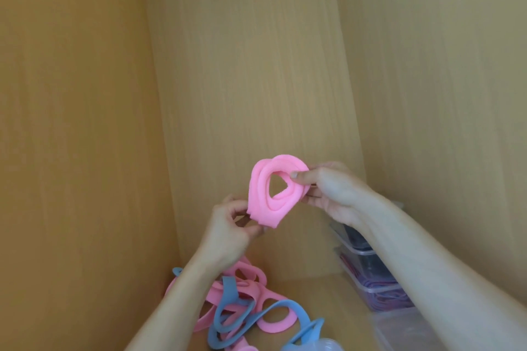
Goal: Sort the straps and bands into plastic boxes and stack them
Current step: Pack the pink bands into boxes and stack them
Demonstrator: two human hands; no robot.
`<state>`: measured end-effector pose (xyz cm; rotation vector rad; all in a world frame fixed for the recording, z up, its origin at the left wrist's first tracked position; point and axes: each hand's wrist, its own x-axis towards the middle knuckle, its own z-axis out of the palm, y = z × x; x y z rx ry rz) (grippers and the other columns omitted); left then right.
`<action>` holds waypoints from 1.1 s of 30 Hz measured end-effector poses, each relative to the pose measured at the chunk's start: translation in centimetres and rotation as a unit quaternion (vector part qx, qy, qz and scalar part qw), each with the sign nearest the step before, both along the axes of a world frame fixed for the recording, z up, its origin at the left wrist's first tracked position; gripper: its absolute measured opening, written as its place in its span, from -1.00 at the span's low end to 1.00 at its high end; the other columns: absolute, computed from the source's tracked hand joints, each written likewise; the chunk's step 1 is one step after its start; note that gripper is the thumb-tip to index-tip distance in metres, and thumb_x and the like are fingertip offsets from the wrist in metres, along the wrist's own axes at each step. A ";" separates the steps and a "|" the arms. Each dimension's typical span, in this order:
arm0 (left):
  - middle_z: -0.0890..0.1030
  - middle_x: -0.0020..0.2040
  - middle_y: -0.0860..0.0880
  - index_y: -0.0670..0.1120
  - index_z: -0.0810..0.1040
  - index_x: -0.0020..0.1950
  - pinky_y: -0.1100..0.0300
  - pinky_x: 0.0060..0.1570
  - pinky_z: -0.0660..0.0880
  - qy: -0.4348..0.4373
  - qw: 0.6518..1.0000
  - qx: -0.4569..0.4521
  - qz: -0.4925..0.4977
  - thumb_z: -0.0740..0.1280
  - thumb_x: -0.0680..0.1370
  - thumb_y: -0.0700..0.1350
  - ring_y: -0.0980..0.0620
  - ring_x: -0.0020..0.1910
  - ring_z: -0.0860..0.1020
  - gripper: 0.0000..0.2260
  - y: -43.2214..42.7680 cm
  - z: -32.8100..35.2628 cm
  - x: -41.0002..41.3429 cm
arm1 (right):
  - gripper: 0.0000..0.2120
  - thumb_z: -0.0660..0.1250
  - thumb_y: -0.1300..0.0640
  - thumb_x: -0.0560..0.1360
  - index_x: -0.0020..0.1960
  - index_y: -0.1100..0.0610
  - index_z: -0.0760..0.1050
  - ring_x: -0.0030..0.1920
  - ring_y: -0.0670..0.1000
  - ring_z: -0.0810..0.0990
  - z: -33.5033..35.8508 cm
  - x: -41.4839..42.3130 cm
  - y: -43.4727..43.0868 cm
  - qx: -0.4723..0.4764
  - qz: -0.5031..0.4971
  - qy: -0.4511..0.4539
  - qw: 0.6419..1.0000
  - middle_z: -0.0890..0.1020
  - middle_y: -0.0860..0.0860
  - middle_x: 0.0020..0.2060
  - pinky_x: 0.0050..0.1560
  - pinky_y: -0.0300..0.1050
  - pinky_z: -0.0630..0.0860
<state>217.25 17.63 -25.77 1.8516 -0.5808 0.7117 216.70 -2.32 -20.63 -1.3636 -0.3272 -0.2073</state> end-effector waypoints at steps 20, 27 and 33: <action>0.72 -0.12 -0.07 -0.20 0.66 0.02 0.11 0.00 0.60 0.100 0.955 -0.220 -0.171 0.17 0.32 -0.68 0.03 -0.10 0.68 -0.48 0.9 1.8 -0.1 | -0.87 0.32 0.29 0.60 0.13 0.26 0.56 0.00 0.12 0.72 -1.3 0.4 3.2 0.060 0.092 -0.024 0.994 0.73 0.17 0.00 -0.08 -0.03 0.67; 0.60 0.25 -0.30 -0.27 0.54 0.30 -0.16 0.11 0.62 0.209 0.903 -0.286 -0.244 0.13 0.39 -0.53 -0.26 0.21 0.61 -0.48 1.4 2.3 -0.5 | -0.90 0.36 0.24 0.59 0.11 0.15 0.56 0.04 0.11 0.71 -1.9 0.6 4.6 0.052 -0.010 -0.079 0.995 0.71 0.14 0.04 0.02 0.02 0.67; 0.56 0.30 -0.36 -0.33 0.49 0.36 -0.29 0.42 0.35 0.186 0.934 -0.228 -0.201 0.50 0.41 -0.21 -0.35 0.35 0.49 -0.45 0.9 2.5 -1.2 | -0.90 0.38 0.22 0.57 0.06 0.07 0.56 0.01 0.07 0.70 -2.4 0.6 4.9 -0.041 -0.081 -0.141 0.986 0.72 0.06 -0.02 0.14 0.17 0.62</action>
